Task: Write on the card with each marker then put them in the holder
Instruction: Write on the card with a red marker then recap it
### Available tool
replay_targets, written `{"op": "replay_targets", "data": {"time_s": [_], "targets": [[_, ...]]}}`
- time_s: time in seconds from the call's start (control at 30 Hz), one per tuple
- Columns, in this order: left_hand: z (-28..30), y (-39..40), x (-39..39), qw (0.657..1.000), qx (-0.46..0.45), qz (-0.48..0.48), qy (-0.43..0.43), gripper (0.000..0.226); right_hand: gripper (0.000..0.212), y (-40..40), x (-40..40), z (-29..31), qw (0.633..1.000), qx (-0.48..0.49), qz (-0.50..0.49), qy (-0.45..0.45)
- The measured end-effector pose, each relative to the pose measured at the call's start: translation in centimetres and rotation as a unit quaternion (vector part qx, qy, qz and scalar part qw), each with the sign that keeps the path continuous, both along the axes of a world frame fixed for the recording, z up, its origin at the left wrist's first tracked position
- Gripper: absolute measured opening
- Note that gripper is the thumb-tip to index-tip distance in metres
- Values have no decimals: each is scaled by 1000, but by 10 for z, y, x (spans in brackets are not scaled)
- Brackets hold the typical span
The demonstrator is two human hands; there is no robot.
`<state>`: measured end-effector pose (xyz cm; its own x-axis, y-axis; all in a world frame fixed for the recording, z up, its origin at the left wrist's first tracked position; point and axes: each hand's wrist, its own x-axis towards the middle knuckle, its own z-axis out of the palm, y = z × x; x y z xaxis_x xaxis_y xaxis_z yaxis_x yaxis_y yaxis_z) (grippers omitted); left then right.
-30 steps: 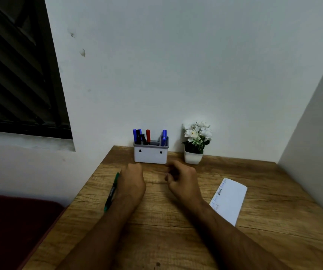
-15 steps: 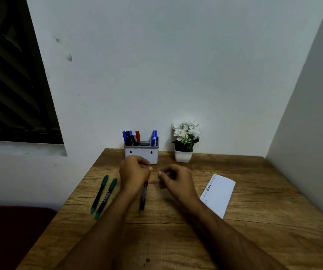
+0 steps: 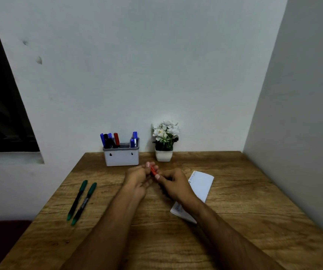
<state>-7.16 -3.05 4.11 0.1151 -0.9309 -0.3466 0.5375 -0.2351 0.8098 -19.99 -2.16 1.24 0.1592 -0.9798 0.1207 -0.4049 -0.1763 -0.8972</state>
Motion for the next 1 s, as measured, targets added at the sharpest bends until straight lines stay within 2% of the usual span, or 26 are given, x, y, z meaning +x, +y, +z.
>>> {"op": "replay_targets", "data": {"time_s": [0.07,0.17,0.27,0.3,0.33,0.37,0.4,0.47,0.53,0.6,0.67,0.77,0.83,0.9,1.0], "targets": [[-8,-8,-5,998,21,6,53,20,47,0,-4,3,1000,14,-4,12],[-16,-13,-16,994,37,21,99,22,43,2,-13,13,998,69,-9,0],[-16,-21,3,970,13,137,201,12,30,12,-36,19,983,177,4,-45],[-14,-23,14,970,8,176,166,10,27,15,-45,19,977,201,-3,-67],[-13,-26,21,981,6,185,64,8,26,15,-54,17,974,204,-22,-93],[-14,-26,22,983,-3,166,-83,8,25,14,-61,15,972,193,-49,-120],[-18,-25,16,959,-30,138,-244,11,26,13,-67,10,970,179,-71,-146],[-28,-20,-4,853,-132,75,-499,16,25,11,-71,4,966,159,-83,-186],[-39,-18,-17,749,-197,36,-632,17,23,13,-71,1,962,152,-76,-214],[-47,-22,-22,683,-204,7,-701,17,17,16,-73,-1,959,148,-71,-229],[-52,-23,-25,647,-206,-28,-733,14,12,16,-78,-4,958,141,-78,-235],[-56,-20,-29,644,-207,-42,-735,14,12,15,-87,-7,953,131,-79,-262],[-58,-19,-27,628,-221,-26,-746,20,17,16,-91,-6,942,127,-68,-304],[-59,-16,-24,608,-246,-18,-755,24,23,18,-92,-3,933,125,-52,-333],[-58,1,-19,605,-315,-65,-729,40,26,15,-93,-1,914,134,-29,-381]]}}
